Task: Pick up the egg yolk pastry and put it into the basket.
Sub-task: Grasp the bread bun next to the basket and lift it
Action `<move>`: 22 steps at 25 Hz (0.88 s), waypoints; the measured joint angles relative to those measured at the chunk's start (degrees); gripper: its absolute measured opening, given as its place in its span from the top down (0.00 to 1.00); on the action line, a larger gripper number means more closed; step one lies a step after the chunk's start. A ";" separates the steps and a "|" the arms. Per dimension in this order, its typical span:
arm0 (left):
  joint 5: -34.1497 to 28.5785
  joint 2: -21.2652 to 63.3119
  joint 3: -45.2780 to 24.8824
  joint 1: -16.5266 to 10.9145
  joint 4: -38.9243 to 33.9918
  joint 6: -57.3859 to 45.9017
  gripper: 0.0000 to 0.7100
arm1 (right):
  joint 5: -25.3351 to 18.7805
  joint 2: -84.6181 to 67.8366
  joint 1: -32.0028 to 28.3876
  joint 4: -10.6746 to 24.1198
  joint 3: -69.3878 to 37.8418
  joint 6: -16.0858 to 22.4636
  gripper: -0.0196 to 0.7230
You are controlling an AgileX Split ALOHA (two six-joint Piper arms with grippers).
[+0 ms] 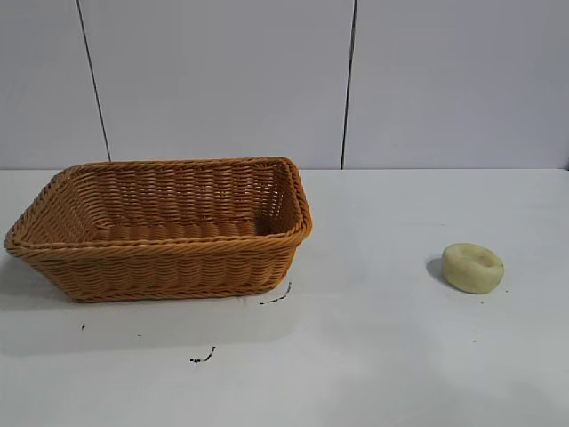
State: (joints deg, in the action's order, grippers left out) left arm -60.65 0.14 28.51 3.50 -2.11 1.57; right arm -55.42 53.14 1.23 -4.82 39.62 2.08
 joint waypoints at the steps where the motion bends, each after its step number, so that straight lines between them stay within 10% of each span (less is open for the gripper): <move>1: 0.00 0.00 0.00 0.00 0.00 0.00 0.02 | 1.22 3.99 0.00 0.00 1.13 0.00 0.04; 22: 0.00 0.00 0.00 0.00 0.00 0.00 0.02 | 4.22 54.15 4.70 -0.31 37.19 -3.81 0.04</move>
State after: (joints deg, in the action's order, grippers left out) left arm -60.65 0.14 28.51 3.50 -2.11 1.57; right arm -51.21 107.29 5.93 -5.13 76.81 -1.73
